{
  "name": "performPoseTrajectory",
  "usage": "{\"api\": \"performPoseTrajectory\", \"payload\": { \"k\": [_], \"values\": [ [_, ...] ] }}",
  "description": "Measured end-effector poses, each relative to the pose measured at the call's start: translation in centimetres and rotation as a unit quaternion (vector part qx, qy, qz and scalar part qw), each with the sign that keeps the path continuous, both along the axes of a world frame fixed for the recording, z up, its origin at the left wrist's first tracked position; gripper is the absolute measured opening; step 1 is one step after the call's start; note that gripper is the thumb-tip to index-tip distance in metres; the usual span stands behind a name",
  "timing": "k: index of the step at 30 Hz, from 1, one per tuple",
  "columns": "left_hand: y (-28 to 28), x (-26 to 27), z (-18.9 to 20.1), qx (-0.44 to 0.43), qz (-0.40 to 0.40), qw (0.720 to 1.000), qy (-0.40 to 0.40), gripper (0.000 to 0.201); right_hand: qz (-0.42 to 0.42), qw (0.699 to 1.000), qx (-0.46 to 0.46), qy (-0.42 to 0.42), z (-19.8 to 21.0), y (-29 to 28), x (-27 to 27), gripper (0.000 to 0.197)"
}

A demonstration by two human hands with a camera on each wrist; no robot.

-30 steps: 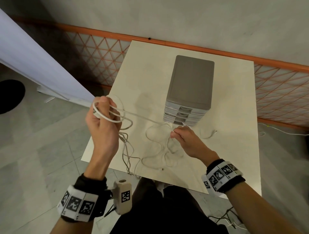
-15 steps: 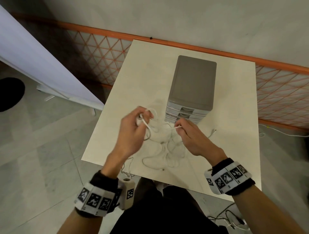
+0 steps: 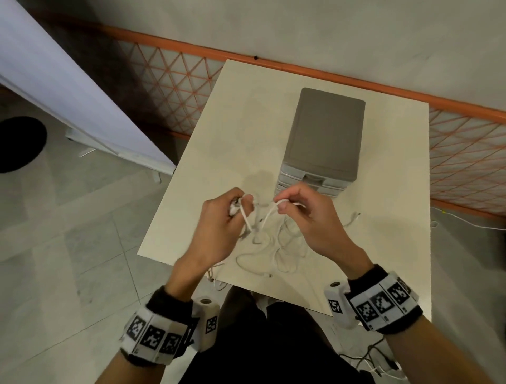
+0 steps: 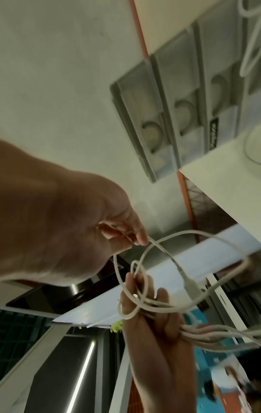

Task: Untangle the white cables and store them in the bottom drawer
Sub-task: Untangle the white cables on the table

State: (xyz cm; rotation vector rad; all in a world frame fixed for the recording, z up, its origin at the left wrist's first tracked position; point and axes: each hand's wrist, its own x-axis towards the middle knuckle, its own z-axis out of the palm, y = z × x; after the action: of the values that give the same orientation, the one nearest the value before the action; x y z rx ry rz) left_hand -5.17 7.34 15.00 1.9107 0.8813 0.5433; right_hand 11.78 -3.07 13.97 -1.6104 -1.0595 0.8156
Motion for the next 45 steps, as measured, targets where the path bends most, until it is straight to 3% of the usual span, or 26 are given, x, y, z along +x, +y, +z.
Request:
{"api": "performPoseTrajectory", "payload": {
  "k": [6, 9, 11, 13, 15, 18, 24, 27, 31, 34, 39, 42, 45],
  "values": [
    [-1.1, -10.6, 4.2, 0.022, 0.135, 0.990, 0.045, 0.042, 0.166, 0.984, -0.016, 0.067, -2.6, 3.2, -8.1, 0.013],
    [-3.1, -15.2, 4.4, 0.014, 0.191, 0.975, 0.114, 0.036, 0.271, 0.960, -0.061, 0.039, -5.6, 4.6, -13.0, 0.015],
    [-3.9, -17.8, 3.7, 0.007, 0.203, 0.958, 0.201, 0.028, 0.357, 0.922, -0.147, -0.032, -8.3, 5.0, -15.0, 0.022],
    [-4.6, -19.4, 3.2, -0.028, 0.192, 0.931, 0.308, 0.015, 0.433, 0.851, -0.255, -0.154, -10.5, 4.9, -15.5, 0.038],
    [-4.9, -19.5, 3.0, -0.057, 0.166, 0.911, 0.374, 0.010, 0.444, 0.813, -0.302, -0.224, -11.5, 4.3, -14.5, 0.056],
    [-4.7, -17.9, 3.2, -0.068, 0.134, 0.911, 0.383, 0.022, 0.398, 0.831, -0.309, -0.235, -12.1, 3.5, -12.0, 0.063],
    [-3.0, -12.9, 2.6, -0.008, 0.097, 0.947, 0.307, 0.033, 0.283, 0.860, -0.362, -0.220, -13.5, 2.2, -6.4, 0.037],
    [-2.4, -9.9, 1.7, -0.006, 0.097, 0.974, 0.203, 0.029, 0.269, 0.842, -0.408, -0.228, -14.6, 0.7, -4.2, 0.030],
    [-2.1, -6.2, 0.0, -0.044, 0.097, 0.990, 0.092, 0.032, 0.320, 0.811, -0.403, -0.279, -16.4, -1.6, -4.4, 0.026],
    [-1.9, -4.2, -0.8, -0.058, 0.088, 0.993, 0.053, 0.034, 0.323, 0.810, -0.355, -0.338, -18.0, -2.3, -6.0, 0.031],
    [-1.8, -2.5, -1.6, -0.079, 0.071, 0.994, 0.014, 0.030, 0.305, 0.807, -0.299, -0.408, -19.4, -3.0, -6.4, 0.016],
    [-1.6, -2.1, -1.8, -0.100, 0.061, 0.993, -0.004, 0.028, 0.279, 0.833, -0.279, -0.388, -18.2, -3.9, -5.0, 0.008],
    [-1.6, -1.1, -1.8, -0.120, 0.043, 0.992, -0.024, 0.029, 0.210, 0.903, -0.259, -0.270, -14.7, -4.2, -3.2, 0.014]
  ]
}}
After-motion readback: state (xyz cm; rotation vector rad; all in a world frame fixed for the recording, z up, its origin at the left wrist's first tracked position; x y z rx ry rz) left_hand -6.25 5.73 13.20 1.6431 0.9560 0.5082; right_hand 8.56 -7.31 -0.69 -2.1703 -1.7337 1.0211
